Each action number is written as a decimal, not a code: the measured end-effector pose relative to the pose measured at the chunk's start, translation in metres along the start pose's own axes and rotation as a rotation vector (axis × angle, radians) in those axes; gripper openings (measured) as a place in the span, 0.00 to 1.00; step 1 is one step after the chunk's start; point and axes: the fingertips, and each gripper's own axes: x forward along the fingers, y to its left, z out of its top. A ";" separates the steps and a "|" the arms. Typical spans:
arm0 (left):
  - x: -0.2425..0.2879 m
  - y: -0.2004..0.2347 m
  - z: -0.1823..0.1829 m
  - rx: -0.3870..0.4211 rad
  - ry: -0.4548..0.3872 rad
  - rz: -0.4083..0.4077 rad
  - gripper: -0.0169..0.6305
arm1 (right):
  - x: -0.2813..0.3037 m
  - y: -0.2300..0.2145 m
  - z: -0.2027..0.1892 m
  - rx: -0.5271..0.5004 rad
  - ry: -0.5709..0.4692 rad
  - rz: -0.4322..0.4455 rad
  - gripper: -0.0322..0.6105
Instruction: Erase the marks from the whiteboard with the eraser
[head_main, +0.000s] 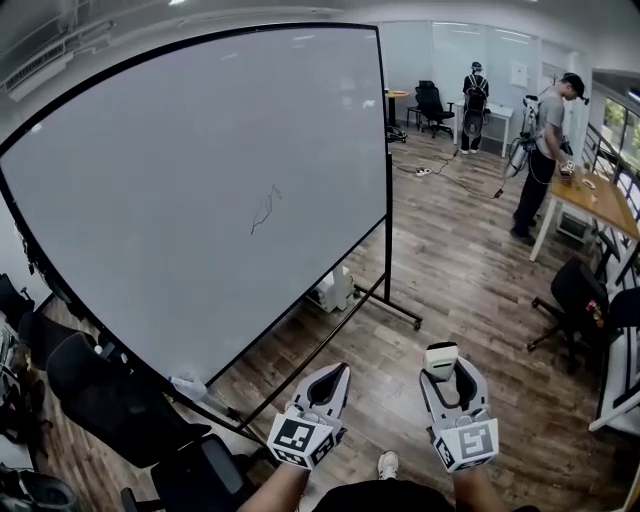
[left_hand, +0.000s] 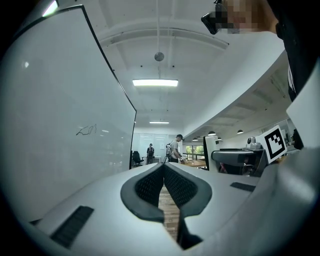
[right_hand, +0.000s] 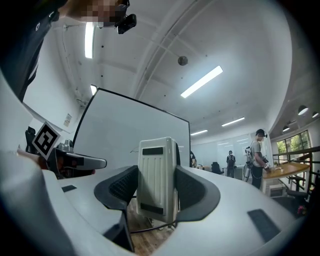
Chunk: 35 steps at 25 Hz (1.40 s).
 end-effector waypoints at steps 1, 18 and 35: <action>0.010 0.001 0.000 0.007 0.000 0.005 0.06 | 0.008 -0.007 -0.002 0.008 -0.002 0.013 0.45; 0.122 0.065 0.007 0.041 0.006 0.184 0.05 | 0.139 -0.078 -0.008 -0.005 -0.019 0.223 0.44; 0.159 0.212 0.018 0.108 -0.026 0.307 0.06 | 0.326 -0.036 -0.015 -0.037 -0.046 0.329 0.45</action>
